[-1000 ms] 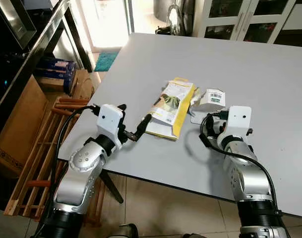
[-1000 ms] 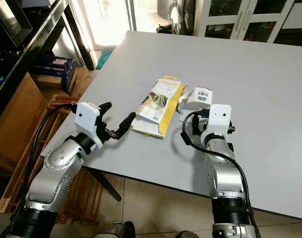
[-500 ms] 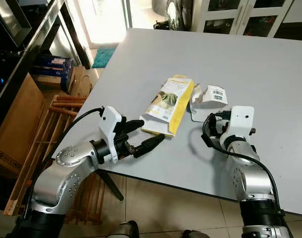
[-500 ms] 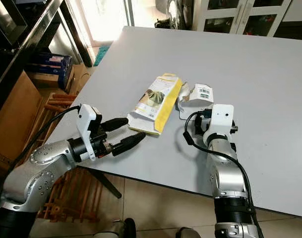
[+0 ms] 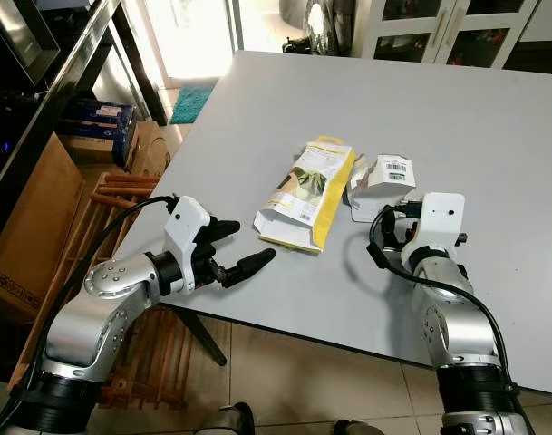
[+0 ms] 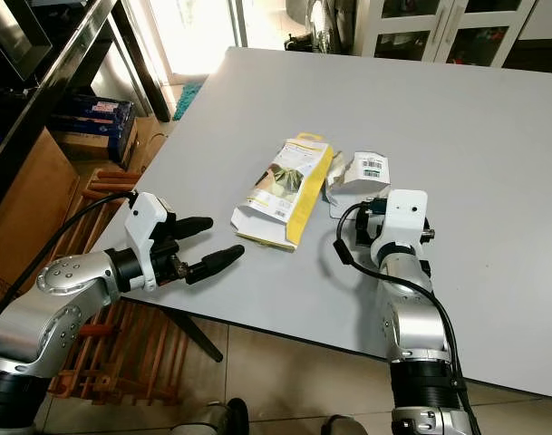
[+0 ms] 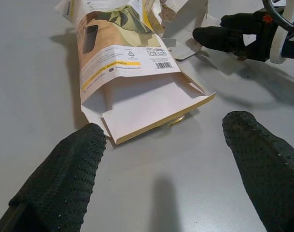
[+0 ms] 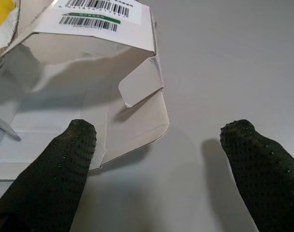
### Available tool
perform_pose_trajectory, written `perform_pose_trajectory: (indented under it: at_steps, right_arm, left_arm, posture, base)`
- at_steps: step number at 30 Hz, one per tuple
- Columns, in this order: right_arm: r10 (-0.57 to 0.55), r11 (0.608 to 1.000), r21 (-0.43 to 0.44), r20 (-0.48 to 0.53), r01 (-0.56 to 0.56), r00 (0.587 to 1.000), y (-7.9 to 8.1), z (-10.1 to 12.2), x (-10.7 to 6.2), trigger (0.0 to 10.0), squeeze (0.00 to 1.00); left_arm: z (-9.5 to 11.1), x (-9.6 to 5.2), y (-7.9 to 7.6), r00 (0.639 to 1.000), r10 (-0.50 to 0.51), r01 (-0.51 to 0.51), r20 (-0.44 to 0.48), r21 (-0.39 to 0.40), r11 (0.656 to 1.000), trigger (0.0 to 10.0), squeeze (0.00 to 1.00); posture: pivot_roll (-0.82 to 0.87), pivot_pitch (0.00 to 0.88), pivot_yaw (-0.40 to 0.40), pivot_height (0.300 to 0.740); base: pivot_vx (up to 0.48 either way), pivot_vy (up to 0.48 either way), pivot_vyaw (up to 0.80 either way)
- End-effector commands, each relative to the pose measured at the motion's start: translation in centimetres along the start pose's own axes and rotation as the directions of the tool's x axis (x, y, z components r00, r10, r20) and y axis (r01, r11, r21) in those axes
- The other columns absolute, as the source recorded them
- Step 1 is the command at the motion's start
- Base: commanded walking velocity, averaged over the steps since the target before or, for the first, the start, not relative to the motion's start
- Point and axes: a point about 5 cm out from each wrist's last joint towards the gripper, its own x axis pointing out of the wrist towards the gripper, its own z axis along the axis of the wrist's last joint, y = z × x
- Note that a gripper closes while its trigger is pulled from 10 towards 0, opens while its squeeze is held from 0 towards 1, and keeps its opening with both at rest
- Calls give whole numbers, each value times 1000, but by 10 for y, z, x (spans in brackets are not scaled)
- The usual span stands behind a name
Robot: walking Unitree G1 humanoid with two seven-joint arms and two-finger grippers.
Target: Picking trash to rubbish bin
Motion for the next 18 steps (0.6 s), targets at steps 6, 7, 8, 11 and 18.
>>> perform_pose_trajectory:
  at_steps: [6, 7, 8, 11, 18]
  right_arm:
    - [14, 999, -32, 21, -13, 1000, 7, 1, 8, 10000, 0]
    - [22, 999, -29, 27, -21, 999, 9, 2, 10, 10000, 0]
    - [31, 999, -25, 31, -30, 999, 11, 2, 12, 10000, 0]
    - [50, 999, -4, 37, -50, 998, 16, 3, 15, 5882, 0]
    - [100, 993, 59, 42, -102, 994, 30, 1, 24, 0, 0]
  left_arm:
    - [2, 0, 0, 1000, -5, 5, -7, 29, 1000, 10000, 0]
    - [2, 0, 0, 1000, -5, 5, -7, 32, 999, 10000, 0]
    - [3, 0, -1, 1000, -5, 6, -7, 35, 999, 10000, 0]
    - [4, 0, -3, 1000, -8, 8, -7, 39, 999, 10000, 0]
    - [6, -2, -4, 1000, -2, 2, -3, 36, 999, 10000, 0]
  posture:
    - [70, 175, 76, 740]
    - [70, 175, 76, 740]
    - [70, 175, 76, 740]
    - [70, 175, 76, 740]
    - [100, 182, 77, 740]
  base:
    - [0, 0, 0]
    - [0, 0, 0]
    - [0, 0, 0]
    - [0, 0, 0]
    - [0, 0, 0]
